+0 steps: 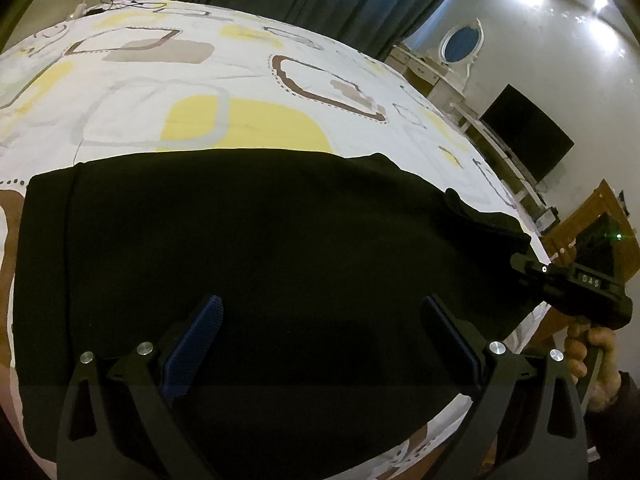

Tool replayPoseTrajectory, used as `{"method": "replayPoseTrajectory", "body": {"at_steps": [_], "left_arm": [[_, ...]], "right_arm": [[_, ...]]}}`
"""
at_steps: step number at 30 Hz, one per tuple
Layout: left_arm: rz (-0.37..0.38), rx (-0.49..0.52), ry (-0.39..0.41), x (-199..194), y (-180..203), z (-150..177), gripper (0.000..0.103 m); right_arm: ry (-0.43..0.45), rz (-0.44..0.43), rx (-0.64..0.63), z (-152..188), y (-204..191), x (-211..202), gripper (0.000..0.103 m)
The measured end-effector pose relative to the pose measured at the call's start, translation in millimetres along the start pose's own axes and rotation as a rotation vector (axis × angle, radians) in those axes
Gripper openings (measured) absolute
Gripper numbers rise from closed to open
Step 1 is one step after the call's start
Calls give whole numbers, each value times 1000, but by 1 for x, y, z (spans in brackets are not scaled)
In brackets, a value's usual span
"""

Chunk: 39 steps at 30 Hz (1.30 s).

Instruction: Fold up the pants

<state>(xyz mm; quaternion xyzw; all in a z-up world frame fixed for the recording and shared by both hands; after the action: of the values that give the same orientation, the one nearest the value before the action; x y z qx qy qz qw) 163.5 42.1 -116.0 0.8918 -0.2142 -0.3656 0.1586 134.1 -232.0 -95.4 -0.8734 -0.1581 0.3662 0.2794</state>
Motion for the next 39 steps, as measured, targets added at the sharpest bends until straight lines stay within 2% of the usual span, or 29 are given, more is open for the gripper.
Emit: {"method": "replayPoseTrajectory", "body": {"at_steps": [17,32,36,39], "left_arm": [[6,6,5,0,-5,-2,98],[6,9,2,-1,-6,-3,98],[6,8,2,-1,-6,-3,98],[6,6,2,-1,-6,-3,98]], "right_arm": [[-38,47,-122,13,-5,10,13],[-73,111,-233,26,-11,16,20],[-80,116,-259,31,-17,16,34],[-102,93,-295,41,-29,15,50]]}}
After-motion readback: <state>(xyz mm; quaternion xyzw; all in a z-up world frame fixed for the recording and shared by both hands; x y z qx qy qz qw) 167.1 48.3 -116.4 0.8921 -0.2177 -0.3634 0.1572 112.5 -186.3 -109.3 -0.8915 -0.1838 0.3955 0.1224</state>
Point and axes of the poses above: each gripper's, at about its wrist camera, not at the fingertips, and x roughly the way its jaws point, y to its right, z to its underside, the point moved 6 cm from there along x, roughly the way its jaws point, and after that the axes turned 9 degrees about y, right-handed, at the moved point
